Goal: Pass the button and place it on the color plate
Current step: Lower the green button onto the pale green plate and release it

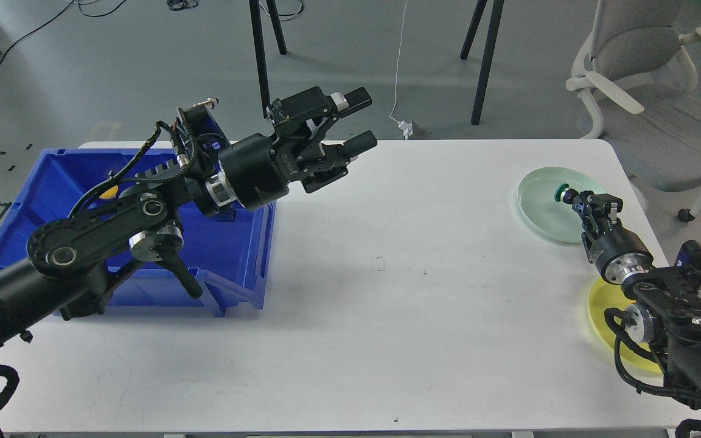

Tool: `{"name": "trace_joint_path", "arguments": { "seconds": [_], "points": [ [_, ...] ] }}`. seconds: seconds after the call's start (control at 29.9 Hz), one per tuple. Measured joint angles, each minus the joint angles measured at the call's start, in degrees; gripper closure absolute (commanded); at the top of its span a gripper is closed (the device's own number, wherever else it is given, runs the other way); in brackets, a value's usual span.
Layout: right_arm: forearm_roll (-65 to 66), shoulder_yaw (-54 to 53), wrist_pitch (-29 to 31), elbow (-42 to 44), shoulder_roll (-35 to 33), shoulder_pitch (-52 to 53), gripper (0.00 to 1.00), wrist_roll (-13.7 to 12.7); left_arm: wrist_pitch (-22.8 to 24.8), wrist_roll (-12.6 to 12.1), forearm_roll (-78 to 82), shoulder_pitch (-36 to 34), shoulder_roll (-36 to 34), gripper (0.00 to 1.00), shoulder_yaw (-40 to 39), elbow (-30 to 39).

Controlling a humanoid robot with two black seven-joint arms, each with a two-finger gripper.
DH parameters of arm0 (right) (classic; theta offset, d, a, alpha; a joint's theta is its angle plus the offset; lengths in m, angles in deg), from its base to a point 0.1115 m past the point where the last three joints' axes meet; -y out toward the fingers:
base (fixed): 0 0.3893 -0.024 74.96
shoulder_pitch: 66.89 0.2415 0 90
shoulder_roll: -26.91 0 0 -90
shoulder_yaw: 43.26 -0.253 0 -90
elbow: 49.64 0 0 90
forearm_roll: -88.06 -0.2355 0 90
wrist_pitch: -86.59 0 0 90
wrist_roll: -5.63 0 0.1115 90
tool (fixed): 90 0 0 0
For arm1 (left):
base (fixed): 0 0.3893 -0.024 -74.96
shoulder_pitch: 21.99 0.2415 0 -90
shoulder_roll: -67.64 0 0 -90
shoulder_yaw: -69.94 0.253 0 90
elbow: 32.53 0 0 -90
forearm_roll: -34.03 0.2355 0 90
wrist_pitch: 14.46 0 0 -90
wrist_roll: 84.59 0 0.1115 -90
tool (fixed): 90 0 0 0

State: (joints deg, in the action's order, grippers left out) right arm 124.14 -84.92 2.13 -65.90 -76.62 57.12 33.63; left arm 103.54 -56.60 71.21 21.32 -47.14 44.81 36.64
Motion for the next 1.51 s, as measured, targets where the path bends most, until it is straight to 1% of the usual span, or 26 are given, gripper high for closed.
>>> {"name": "trace_joint_path", "arguments": {
  "seconds": [0.13,0.27,0.33,0.43,0.6,0.7,0.9,1.1,1.27,1.3,1.44,1.51],
  "points": [
    [0.0,0.0,-0.01,0.0,0.0,0.12,0.36,0.0,0.0,0.0,0.0,0.0,0.0,0.21,0.0,0.0],
    [0.0,-0.11,-0.04,0.0,0.0,0.17,0.29,0.0,0.0,0.0,0.0,0.0,0.0,0.21,0.0,0.0],
    [0.0,-0.19,-0.08,0.0,0.05,0.17,0.27,0.0,0.0,0.0,0.0,0.0,0.0,0.21,0.0,0.0],
    [-0.54,-0.26,-0.08,0.0,0.07,0.18,0.21,0.0,0.0,0.0,0.0,0.0,0.0,0.21,0.0,0.0],
    [-2.23,-0.02,-0.09,0.0,0.08,0.18,0.14,0.0,0.0,0.0,0.0,0.0,0.0,0.21,0.0,0.0],
    [-2.47,0.0,-0.09,0.0,0.08,0.18,0.08,0.0,0.0,0.0,0.0,-0.01,0.0,0.21,0.0,0.0],
    [-2.79,-0.62,-0.06,-0.11,0.08,0.18,0.02,0.0,0.0,0.0,0.0,-0.01,0.0,0.21,0.0,0.0],
    [-7.88,0.16,0.93,-0.74,-0.02,0.18,0.02,0.0,0.0,0.0,0.0,-0.01,0.0,0.21,0.0,0.0],
    [-8.87,0.34,1.24,-1.0,-0.08,0.1,0.03,0.0,0.0,0.0,0.0,-0.01,0.0,0.21,0.0,0.0],
    [-8.89,0.35,1.27,-1.02,-0.08,0.05,0.05,0.0,0.0,0.0,0.0,-0.01,0.0,0.21,0.0,0.0],
    [-8.93,0.34,1.3,-1.04,0.32,0.01,0.22,0.0,0.0,0.0,0.0,0.0,0.0,0.21,0.0,0.0],
    [-8.93,0.34,1.29,-1.04,0.52,0.01,0.29,0.0,0.0,0.0,0.0,0.0,0.0,0.21,0.0,0.0]
  ]
}}
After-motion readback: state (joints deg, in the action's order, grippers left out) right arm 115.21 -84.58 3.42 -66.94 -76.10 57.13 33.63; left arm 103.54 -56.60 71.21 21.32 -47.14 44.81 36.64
